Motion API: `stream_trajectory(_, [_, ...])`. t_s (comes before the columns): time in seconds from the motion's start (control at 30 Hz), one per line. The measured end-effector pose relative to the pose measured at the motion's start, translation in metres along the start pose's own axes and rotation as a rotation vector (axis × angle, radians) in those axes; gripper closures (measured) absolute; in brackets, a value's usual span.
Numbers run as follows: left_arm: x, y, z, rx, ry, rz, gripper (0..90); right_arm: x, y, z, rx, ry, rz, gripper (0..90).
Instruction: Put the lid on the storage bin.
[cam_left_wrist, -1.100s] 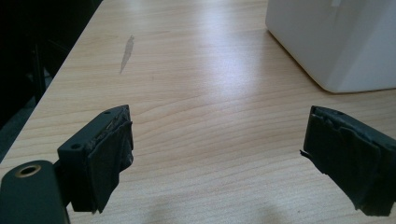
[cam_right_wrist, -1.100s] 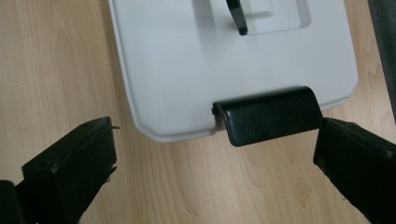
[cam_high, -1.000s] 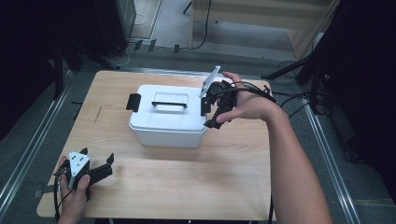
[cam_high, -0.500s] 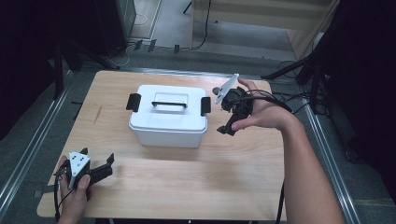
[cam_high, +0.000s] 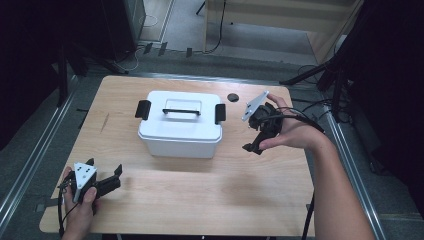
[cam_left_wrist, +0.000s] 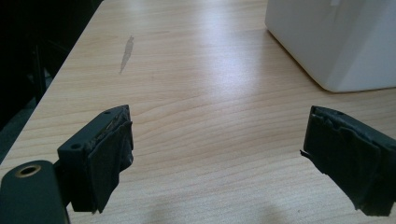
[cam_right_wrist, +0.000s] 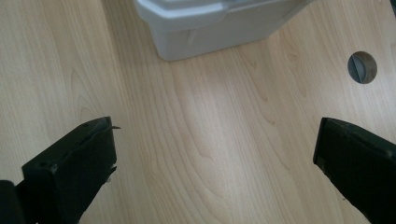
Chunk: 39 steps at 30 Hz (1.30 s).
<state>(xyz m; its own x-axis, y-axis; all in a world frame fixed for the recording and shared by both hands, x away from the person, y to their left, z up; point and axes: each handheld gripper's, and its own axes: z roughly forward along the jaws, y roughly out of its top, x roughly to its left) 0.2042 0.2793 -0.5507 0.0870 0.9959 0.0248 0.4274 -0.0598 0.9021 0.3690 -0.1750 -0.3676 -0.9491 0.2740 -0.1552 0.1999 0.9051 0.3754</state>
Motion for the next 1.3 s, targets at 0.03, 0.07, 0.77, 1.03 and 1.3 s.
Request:
stream_trajectory(0.03, [0.000, 0.000, 0.000, 0.000, 0.000, 0.000, 8.9, 0.001, -0.003, 0.001, -0.002, -0.002, -0.003, 0.0])
stream_trajectory(0.07, [0.000, 0.000, 0.000, 0.000, -0.001, 0.000, 8.9, 0.002, -0.005, 0.002, 0.000, -0.003, 0.006, 0.0])
stream_trajectory(0.77, [0.000, 0.000, 0.000, 0.002, -0.001, 0.005, 8.9, 0.013, -0.048, 0.023, -0.017, -0.033, 0.044, 0.0])
stream_trajectory(1.03, [0.000, 0.000, 0.000, 0.002, 0.000, 0.005, 9.0, 0.020, -0.065, 0.030, -0.035, -0.045, 0.065, 0.0])
stream_trajectory(1.3, [0.000, 0.000, 0.000, 0.002, 0.000, 0.005, 9.0, 0.027, -0.083, 0.039, -0.047, -0.048, 0.091, 0.0])
